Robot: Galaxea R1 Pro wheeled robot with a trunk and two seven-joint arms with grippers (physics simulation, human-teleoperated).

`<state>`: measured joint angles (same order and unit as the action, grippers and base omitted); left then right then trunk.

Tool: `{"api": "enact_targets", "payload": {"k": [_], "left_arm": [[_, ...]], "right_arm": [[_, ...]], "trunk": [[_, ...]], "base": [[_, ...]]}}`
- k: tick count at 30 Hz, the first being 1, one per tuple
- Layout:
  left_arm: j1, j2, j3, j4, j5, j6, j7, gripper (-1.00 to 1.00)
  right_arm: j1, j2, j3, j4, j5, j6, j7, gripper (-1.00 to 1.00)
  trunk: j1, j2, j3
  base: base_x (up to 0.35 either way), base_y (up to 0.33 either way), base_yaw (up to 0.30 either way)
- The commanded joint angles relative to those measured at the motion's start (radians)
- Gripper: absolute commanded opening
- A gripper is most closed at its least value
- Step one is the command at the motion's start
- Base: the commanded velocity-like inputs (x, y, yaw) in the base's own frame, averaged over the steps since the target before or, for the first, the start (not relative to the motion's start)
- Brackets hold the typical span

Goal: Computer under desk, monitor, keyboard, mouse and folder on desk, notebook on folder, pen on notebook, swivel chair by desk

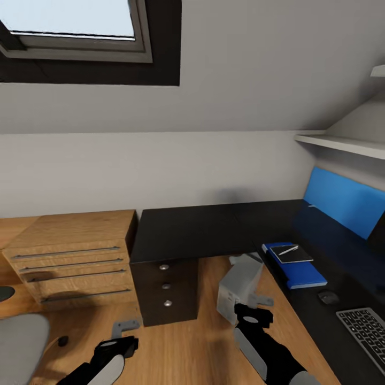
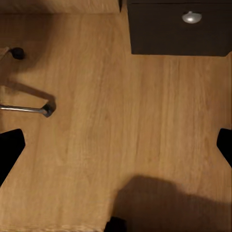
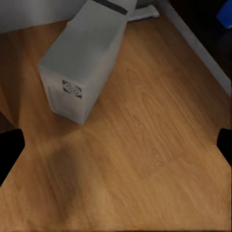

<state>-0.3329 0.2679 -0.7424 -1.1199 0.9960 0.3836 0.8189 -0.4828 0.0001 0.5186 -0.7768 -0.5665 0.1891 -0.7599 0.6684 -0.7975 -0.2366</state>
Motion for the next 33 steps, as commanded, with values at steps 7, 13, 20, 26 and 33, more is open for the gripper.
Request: {"api": "enact_targets", "payload": {"k": [7,13,20,26,33], "left_arm": [[-0.001,-0.005,-0.02,0.189,0.005,-0.086,-0.001,1.0],[0.0,-0.034,-0.003,0.197,-0.001,-0.108,-0.033,1.0],[0.0,-0.016,0.035,0.158,-0.002,-0.076,-0.072,1.0],[0.0,-0.01,0.063,0.125,0.003,-0.072,-0.106,1.0],[0.0,-0.01,0.063,0.085,-0.002,-0.073,-0.145,1.0]], "right_arm": [[-0.001,0.0,0.172,0.145,-0.004,-0.131,0.017,1.0],[-0.014,0.024,0.191,0.146,0.011,-0.164,0.031,1.0],[-0.017,0.029,0.182,0.107,0.024,-0.128,0.003,1.0],[-0.017,0.032,0.187,0.073,0.025,-0.126,0.0,1.0],[-0.017,0.031,0.185,0.044,0.024,-0.129,0.0,1.0]], "trunk": [[0.0,-0.001,-0.002],[0.0,-0.002,-0.002],[0.0,-0.002,-0.002],[0.0,-0.002,-0.002],[0.0,-0.002,-0.002]], "base": [[-0.031,0.029,0.0],[-0.002,0.001,0.0],[0.0,0.0,0.0],[-0.154,0.0,0.0],[-0.072,0.0,-0.075]]}}
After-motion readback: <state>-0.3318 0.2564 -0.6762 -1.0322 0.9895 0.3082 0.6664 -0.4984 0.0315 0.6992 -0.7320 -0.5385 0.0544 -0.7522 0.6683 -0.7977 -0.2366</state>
